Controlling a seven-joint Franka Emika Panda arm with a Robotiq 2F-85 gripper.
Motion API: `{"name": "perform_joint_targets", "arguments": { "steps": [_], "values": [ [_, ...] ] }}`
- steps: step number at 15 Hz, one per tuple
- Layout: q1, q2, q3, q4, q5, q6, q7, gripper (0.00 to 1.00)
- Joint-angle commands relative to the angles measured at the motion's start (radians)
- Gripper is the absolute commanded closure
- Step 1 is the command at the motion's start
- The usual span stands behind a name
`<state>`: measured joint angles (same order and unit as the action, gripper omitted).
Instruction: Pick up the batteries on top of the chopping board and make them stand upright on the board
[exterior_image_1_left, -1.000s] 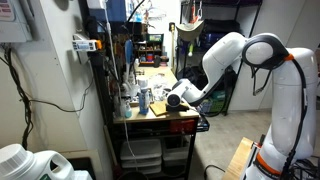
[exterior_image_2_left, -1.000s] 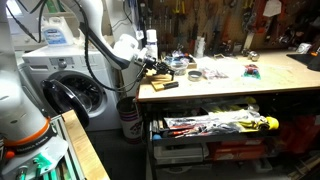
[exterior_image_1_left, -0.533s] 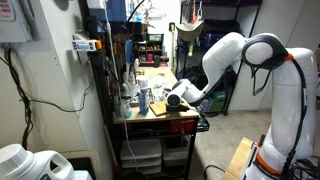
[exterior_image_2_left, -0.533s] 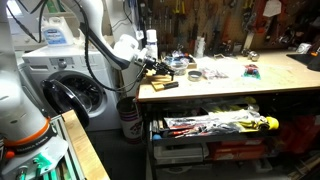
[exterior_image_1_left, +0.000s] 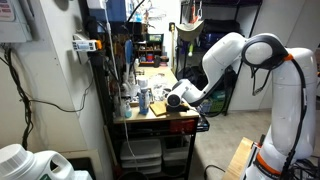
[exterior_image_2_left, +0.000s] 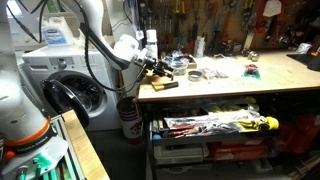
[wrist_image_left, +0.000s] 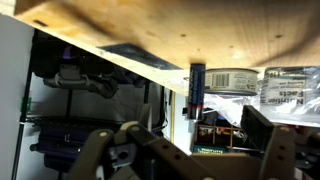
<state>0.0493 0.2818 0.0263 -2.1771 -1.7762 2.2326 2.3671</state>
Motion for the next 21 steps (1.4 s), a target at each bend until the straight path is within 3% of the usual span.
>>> {"name": "perform_joint_targets", "arguments": {
  "steps": [1,5,10,16,21],
  "values": [
    [-0.024,-0.054,0.015,-0.031,0.029,0.015,-0.035,0.00],
    [-0.042,-0.115,0.014,-0.042,0.090,0.089,-0.131,0.00],
    [-0.075,-0.165,-0.001,-0.034,0.268,0.292,-0.381,0.00],
    [-0.102,-0.154,-0.007,-0.056,0.704,0.480,-0.851,0.00],
    [-0.149,-0.145,0.082,-0.056,1.088,0.404,-1.249,0.00]
  ]
}}
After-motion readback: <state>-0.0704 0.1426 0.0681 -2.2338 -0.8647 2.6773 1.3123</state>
